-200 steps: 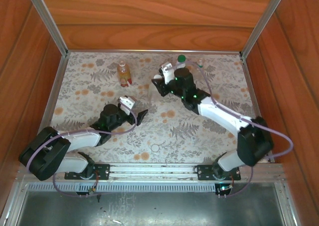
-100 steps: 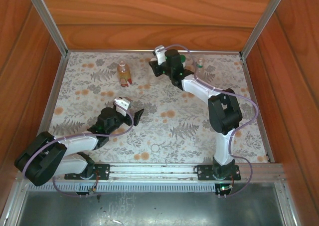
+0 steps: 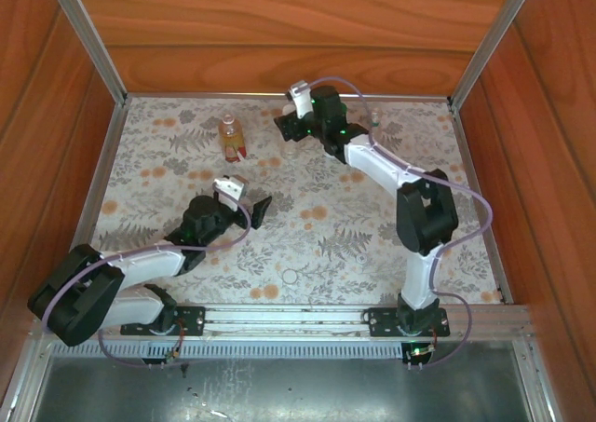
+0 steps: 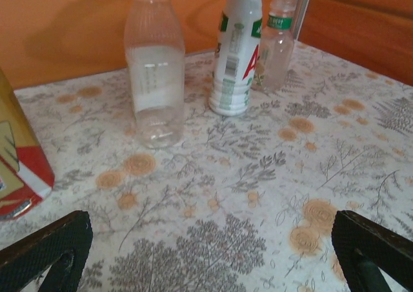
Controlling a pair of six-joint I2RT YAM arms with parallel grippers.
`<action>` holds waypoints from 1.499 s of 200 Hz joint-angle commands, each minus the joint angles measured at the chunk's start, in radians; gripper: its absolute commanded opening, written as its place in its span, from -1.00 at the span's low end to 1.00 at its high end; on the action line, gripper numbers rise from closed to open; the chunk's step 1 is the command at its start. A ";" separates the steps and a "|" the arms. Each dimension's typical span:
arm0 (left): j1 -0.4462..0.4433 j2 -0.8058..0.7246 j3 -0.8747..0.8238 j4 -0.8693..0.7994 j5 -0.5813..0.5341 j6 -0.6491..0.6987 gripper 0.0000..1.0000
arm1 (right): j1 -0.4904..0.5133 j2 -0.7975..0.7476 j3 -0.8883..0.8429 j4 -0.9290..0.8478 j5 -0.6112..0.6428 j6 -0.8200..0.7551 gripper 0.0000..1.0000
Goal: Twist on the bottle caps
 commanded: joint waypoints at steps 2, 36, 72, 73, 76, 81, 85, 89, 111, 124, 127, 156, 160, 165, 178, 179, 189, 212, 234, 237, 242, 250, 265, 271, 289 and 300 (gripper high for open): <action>-0.015 0.036 0.048 0.003 0.023 -0.004 1.00 | -0.011 -0.138 -0.052 -0.014 0.023 0.001 0.77; -0.031 0.108 0.117 0.003 0.060 0.007 1.00 | -0.066 -0.252 -0.128 -0.116 0.148 0.028 0.78; -0.047 0.206 0.235 0.005 0.139 -0.021 1.00 | -0.185 -0.317 -0.158 -0.186 0.217 0.073 0.77; -0.048 0.209 0.239 0.004 0.140 -0.023 1.00 | -0.188 -0.318 -0.158 -0.188 0.218 0.075 0.77; -0.050 0.217 0.248 0.004 0.144 -0.026 1.00 | -0.202 -0.317 -0.158 -0.193 0.219 0.078 0.76; -0.050 0.229 0.266 0.004 0.152 -0.031 1.00 | -0.222 -0.318 -0.157 -0.200 0.216 0.088 0.76; -0.054 0.239 0.277 0.004 0.160 -0.033 1.00 | -0.240 -0.316 -0.156 -0.205 0.210 0.096 0.76; -0.055 0.248 0.288 0.005 0.165 -0.035 1.00 | -0.257 -0.313 -0.156 -0.211 0.200 0.104 0.77; -0.062 0.287 0.333 0.004 0.181 -0.046 1.00 | -0.347 -0.279 -0.139 -0.228 0.111 0.127 0.74; -0.063 0.302 0.347 0.005 0.188 -0.047 1.00 | -0.384 -0.251 -0.116 -0.242 0.056 0.120 0.73; -0.063 0.305 0.350 0.004 0.188 -0.047 1.00 | -0.389 -0.224 -0.110 -0.246 0.051 0.116 0.74; -0.064 0.332 0.373 0.005 0.184 -0.036 1.00 | -0.426 -0.103 -0.025 -0.301 0.034 0.088 0.73; -0.064 0.333 0.374 0.004 0.181 -0.034 1.00 | -0.431 -0.091 -0.018 -0.302 0.034 0.091 0.71; -0.063 0.337 0.374 0.004 0.177 -0.034 1.00 | -0.434 -0.075 -0.008 -0.299 0.033 0.098 0.69; -0.064 0.339 0.372 0.004 0.172 -0.032 1.00 | -0.443 -0.035 0.015 -0.293 0.038 0.103 0.65; -0.065 0.339 0.371 0.004 0.172 -0.032 1.00 | -0.443 -0.032 0.017 -0.293 0.039 0.103 0.65; -0.064 0.335 0.366 0.005 0.173 -0.029 1.00 | -0.447 -0.004 0.038 -0.295 0.041 0.103 0.63; -0.064 0.329 0.355 0.004 0.171 -0.029 1.00 | -0.459 0.049 0.071 -0.300 0.039 0.100 0.48; -0.063 0.330 0.350 0.005 0.162 -0.026 1.00 | -0.460 0.076 0.082 -0.289 0.041 0.089 0.24; -0.063 0.329 0.350 0.005 0.160 -0.026 1.00 | -0.461 0.077 0.082 -0.288 0.041 0.087 0.22; -0.064 0.331 0.351 0.005 0.157 -0.026 1.00 | -0.462 0.082 0.082 -0.285 0.039 0.083 0.18; -0.064 0.330 0.353 0.004 0.159 -0.025 1.00 | -0.461 0.089 0.089 -0.286 0.032 0.077 0.16; -0.063 0.333 0.355 0.005 0.171 -0.017 1.00 | -0.462 0.104 0.098 -0.286 0.024 0.060 0.13; -0.065 0.333 0.356 0.004 0.184 -0.014 1.00 | -0.462 0.109 0.101 -0.283 0.020 0.050 0.10; -0.064 0.324 0.353 0.005 0.220 -0.007 1.00 | -0.462 0.124 0.110 -0.273 0.010 0.031 0.04; -0.065 0.319 0.352 0.005 0.224 -0.010 1.00 | -0.463 0.129 0.115 -0.271 -0.004 0.029 -0.04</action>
